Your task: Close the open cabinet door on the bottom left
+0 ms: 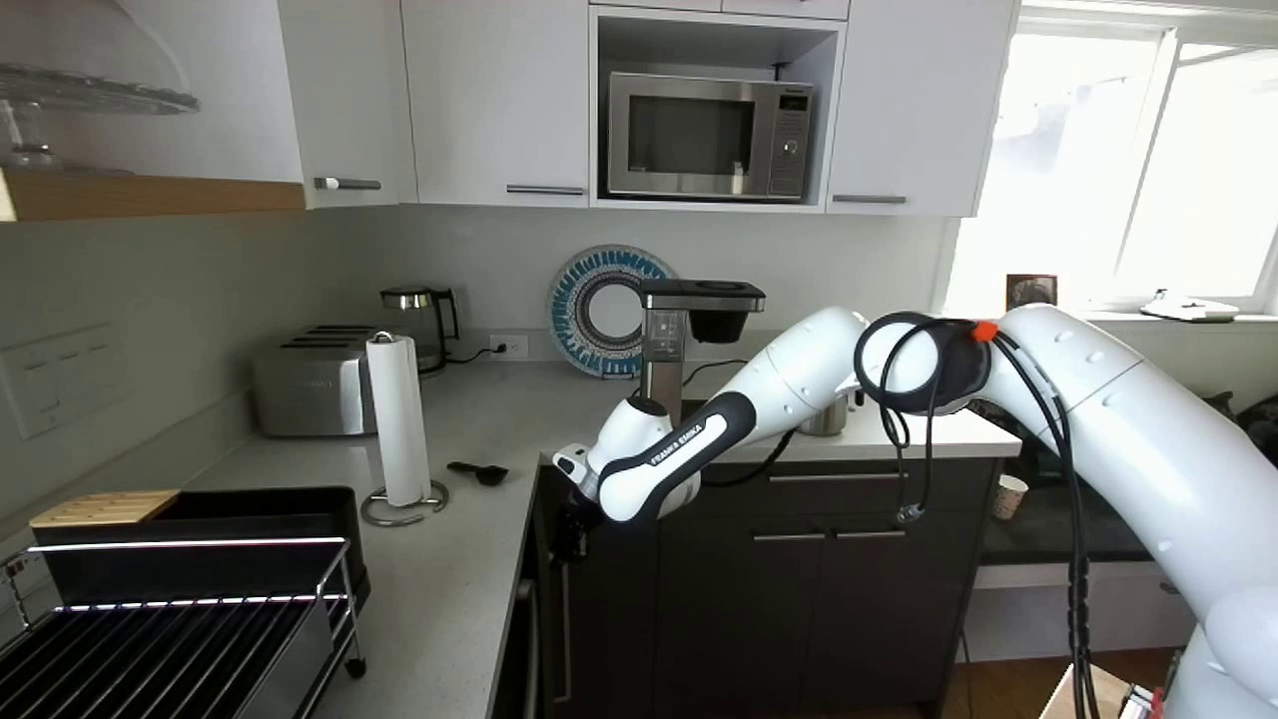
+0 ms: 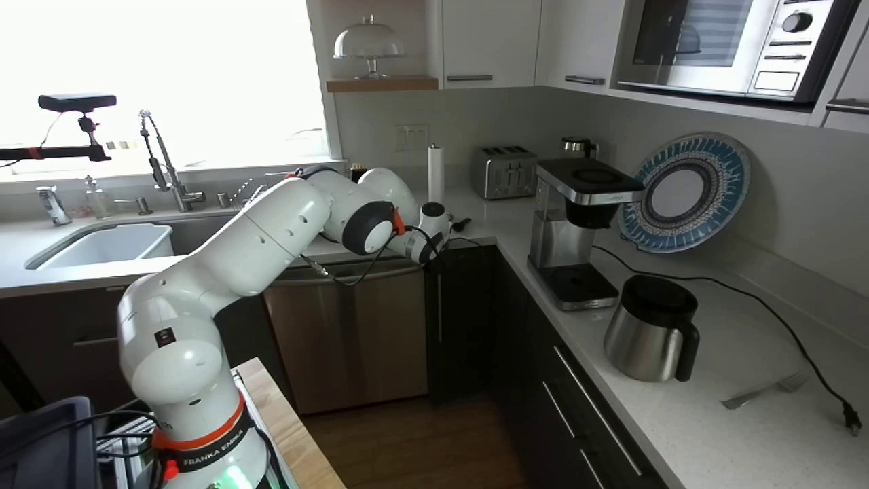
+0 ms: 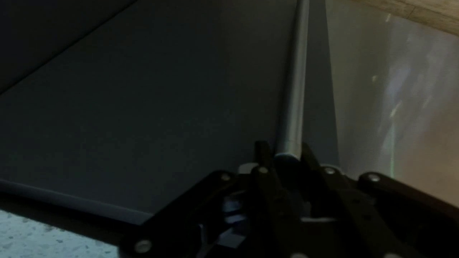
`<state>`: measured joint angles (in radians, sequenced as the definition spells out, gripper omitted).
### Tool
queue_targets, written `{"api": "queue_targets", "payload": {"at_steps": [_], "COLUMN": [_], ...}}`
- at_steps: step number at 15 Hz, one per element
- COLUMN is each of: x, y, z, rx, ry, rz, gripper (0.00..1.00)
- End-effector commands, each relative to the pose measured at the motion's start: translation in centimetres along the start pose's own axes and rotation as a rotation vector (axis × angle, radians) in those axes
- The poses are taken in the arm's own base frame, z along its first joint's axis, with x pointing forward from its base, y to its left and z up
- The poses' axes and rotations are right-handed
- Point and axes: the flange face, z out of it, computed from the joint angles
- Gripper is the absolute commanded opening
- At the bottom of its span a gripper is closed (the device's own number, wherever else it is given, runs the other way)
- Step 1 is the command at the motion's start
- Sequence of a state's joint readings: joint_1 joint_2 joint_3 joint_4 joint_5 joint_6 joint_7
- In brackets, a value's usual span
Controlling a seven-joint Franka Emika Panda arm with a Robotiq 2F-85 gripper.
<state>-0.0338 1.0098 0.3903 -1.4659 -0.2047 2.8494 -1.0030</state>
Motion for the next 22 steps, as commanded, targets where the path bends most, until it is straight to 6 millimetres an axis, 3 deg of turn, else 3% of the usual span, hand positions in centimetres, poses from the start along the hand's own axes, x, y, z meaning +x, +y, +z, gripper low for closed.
{"api": "queue_targets", "payload": {"at_steps": [1,15,16,18,22], "x": [1.7,3.4,3.3,3.1,3.1], "y": [1.2,1.1,1.1,1.1,1.5], "z": [1.2,2.8,2.8,2.6,1.6], "rx": [-0.082,-0.160,-0.153,-0.142,-0.125], "ry": [0.076,0.229,0.225,0.211,0.184], "rz": [-0.022,0.120,0.122,0.093,0.029], "gripper": [0.05,0.05,0.45,0.50,0.81]}}
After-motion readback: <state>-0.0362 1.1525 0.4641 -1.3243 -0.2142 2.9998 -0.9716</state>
